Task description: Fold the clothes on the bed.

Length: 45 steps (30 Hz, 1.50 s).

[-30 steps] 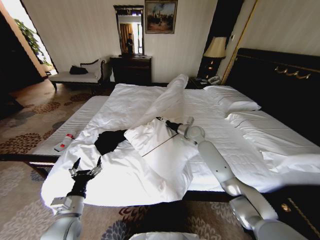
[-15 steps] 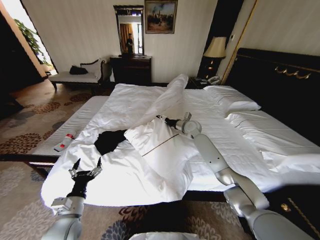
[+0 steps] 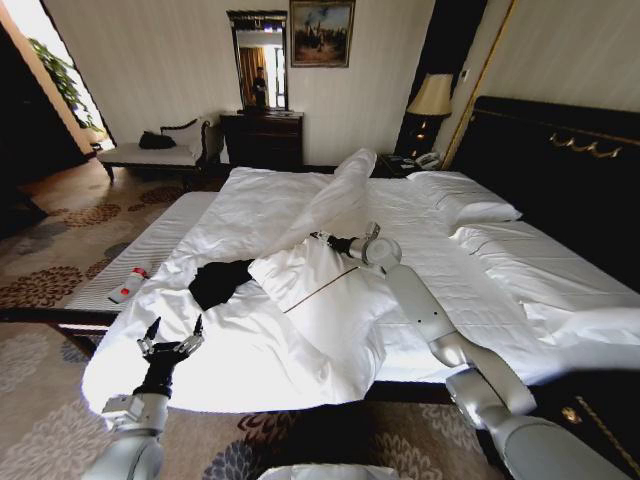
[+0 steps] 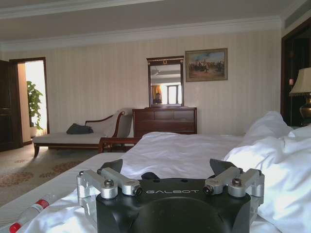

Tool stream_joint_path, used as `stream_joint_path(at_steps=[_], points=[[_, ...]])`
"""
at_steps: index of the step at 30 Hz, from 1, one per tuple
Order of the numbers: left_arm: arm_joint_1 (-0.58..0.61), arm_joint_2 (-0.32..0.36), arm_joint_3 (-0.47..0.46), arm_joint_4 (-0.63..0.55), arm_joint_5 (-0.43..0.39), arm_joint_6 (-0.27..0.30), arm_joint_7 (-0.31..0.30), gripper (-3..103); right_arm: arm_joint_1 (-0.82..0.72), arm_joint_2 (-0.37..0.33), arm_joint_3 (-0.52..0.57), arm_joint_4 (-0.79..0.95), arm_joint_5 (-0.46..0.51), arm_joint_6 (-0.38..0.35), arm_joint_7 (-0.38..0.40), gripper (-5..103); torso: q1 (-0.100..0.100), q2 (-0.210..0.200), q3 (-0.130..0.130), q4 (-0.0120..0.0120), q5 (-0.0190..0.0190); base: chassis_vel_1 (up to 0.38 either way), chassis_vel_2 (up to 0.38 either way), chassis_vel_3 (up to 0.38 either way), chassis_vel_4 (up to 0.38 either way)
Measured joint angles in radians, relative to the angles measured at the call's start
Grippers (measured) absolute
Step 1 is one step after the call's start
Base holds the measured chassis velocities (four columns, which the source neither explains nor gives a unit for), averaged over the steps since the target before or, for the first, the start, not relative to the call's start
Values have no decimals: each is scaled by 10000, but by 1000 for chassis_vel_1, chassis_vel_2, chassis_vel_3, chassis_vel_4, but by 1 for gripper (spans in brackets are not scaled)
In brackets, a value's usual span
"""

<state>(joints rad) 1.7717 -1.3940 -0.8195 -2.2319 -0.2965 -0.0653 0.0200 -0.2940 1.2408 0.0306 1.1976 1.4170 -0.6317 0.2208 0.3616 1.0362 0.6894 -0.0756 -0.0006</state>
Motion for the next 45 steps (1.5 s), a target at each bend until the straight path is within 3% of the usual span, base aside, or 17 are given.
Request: stream_joint_path(at_steps=[2, 3, 4, 6, 7, 10, 11, 13, 14, 17, 23, 30, 39, 45], points=[[-35, -12, 84, 101, 32, -35, -1, 100, 10, 18, -65, -23, -59, -31, 118, 59, 0, 0, 0, 0, 0, 0, 0, 0, 0], [-44, -12, 95, 112, 34, -37, 0, 100, -9, 24, -58, 23, -63, -31, 119, 59, 0, 0, 0, 0, 0, 0, 0, 0, 0], [-61, -6, 97, 129, 33, -41, 0, 100, -59, 26, -26, 111, -68, -22, 98, 48, 0, 0, 0, 2, 0, 0, 0, 0, 0], [-75, 3, 95, 144, 28, -43, 0, 100, -128, 22, 23, 212, -73, 24, 24, 48, 0, 0, 0, 1, 0, 0, 0, 0, 0], [-94, 13, 88, 159, 16, -45, 0, 100, -223, 18, 106, 347, -88, 125, -90, 37, 0, -1, 0, 1, 0, 0, 0, 0, 0], [-126, 30, 79, 189, -15, -48, 0, 100, -501, 17, 365, 678, -127, 395, -326, 37, 0, 0, 0, 1, 0, 0, 0, 0, 0], [-141, 35, 79, 198, -25, -50, 0, 100, -693, 21, 540, 848, -131, 528, -416, 27, 0, 0, 0, 2, -1, 0, 0, 0, 0], [-161, 41, 87, 202, -35, -51, 0, 100, -959, 24, 751, 1087, -131, 697, -474, 27, 0, 0, 0, 1, 0, 0, 0, 0, 0], [-191, 45, 111, 203, -44, -52, 1, 100, -1291, 25, 1015, 1392, -129, 894, -510, 15, 0, 0, 0, 2, 1, 0, 0, 0, 0], [-229, 60, 148, 185, -70, -52, 3, 100, -1979, -34, 1627, 2071, -107, 1313, -585, 5, 0, 0, 0, 3, 1, 0, 0, 0, 0], [-340, 130, 252, 186, -197, -40, 2, 100, -4062, -451, 3330, 4330, -598, 2767, -1573, 1, 0, 0, -1, 0, 2, 0, 0, 0, 0], [-367, 134, 366, 106, -255, -39, 5, 100, -6336, -374, 4843, 6413, -515, 3604, -1879, 1, -1, 1, -2, -1, 0, 0, 0, 0, 0], [-285, 206, 328, -145, -514, -136, 33, 100, -9834, 526, 7695, 9934, -954, 4459, -1692, 1, -1, 1, -2, -3, 1, 0, 0, 0, 0], [-401, 225, 351, -101, -632, -182, 40, 100, -11316, 1153, 8933, 11492, -1462, 4772, -1519, 1, -3, 2, -3, -1, 1, 0, 0, 0, 0]])
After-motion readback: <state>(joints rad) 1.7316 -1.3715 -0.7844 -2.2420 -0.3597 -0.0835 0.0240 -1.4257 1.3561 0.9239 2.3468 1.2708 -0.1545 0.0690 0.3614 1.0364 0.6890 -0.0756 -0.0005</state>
